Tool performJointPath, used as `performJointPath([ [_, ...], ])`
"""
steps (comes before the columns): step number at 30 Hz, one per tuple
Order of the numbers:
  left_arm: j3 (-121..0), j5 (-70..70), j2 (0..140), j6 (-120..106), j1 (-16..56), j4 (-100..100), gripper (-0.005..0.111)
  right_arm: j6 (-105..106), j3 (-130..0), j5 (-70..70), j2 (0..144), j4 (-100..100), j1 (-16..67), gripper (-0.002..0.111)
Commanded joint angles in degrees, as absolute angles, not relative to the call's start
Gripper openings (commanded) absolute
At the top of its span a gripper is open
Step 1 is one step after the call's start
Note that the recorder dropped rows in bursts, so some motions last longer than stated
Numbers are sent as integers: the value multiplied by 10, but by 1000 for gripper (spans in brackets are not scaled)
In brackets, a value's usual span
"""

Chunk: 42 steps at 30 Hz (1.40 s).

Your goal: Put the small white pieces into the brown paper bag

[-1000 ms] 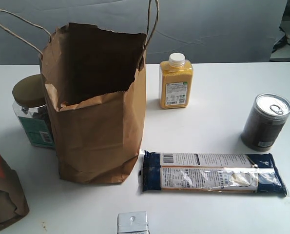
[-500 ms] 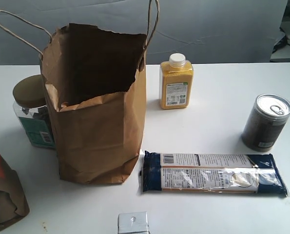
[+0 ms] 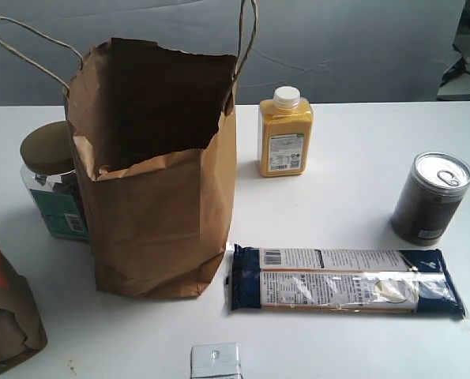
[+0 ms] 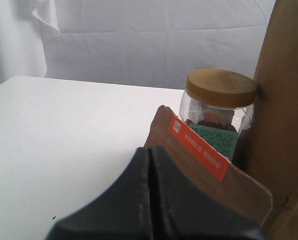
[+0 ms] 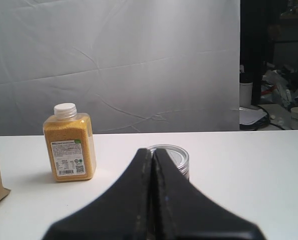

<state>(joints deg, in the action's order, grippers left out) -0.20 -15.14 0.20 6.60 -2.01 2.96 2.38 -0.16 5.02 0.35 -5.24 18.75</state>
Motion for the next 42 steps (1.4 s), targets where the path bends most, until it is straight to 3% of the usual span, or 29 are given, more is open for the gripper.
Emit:
performJointPath([
  [1,0,-149,0,69,-17,25,0,28,0,53,0,-55,183,0],
  [8,0,-149,0,69,-17,25,0,28,0,53,0,-56,178,0],
  [14,0,-149,0,69,-17,25,0,28,0,53,0,-56,123,0],
  [42,0,-149,0,69,-17,25,0,28,0,53,0,-56,123,0],
])
